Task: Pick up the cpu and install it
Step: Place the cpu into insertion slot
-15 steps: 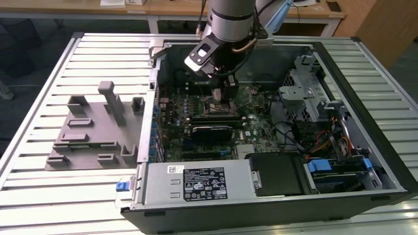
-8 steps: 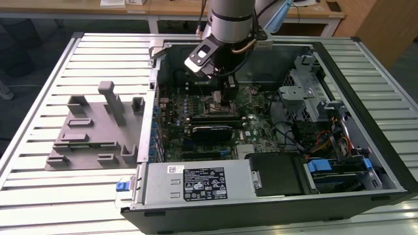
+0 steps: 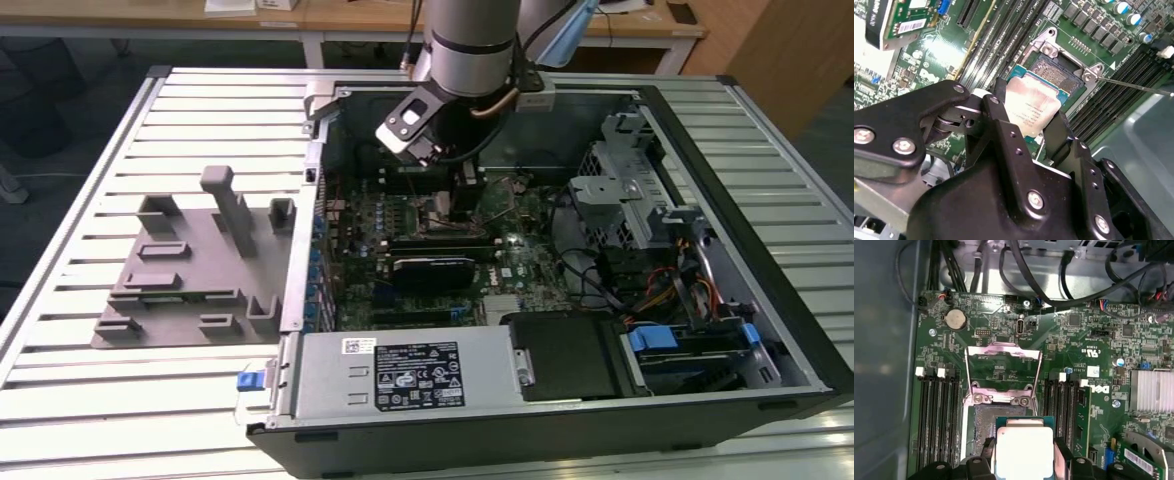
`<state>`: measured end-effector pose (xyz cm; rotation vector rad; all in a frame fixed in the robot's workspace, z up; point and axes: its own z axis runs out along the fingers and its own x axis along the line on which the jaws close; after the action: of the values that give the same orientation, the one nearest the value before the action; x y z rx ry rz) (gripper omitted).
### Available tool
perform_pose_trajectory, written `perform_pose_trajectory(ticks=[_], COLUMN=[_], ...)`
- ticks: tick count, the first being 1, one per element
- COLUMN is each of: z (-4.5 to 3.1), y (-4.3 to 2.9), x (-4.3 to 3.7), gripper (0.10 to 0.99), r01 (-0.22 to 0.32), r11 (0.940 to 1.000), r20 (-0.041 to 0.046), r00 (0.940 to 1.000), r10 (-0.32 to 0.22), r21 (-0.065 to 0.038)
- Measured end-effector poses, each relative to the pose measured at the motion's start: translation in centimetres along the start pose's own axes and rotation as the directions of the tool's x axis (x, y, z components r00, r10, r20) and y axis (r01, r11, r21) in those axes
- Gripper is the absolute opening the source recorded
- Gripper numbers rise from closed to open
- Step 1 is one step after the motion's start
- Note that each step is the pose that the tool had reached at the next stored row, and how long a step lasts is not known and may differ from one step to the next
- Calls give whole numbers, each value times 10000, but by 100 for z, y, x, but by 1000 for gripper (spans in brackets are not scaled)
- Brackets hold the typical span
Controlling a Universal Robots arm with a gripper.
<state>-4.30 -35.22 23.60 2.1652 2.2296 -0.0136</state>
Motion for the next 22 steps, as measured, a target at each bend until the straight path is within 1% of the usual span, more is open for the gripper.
perform_pose_trajectory(ticks=[6, 10, 13, 22], z=[47, 87, 133, 234], y=[1, 2, 1, -2], x=[71, 94, 99, 149], gripper=[541, 541, 541, 541], r01=[-75, -72, -73, -73], r11=[10000, 10000, 10000, 10000], r20=[-9, -84, -113, -122], r00=[10000, 9999, 9999, 9999], r10=[75, 72, 73, 73], r21=[3, 0, -1, 0])
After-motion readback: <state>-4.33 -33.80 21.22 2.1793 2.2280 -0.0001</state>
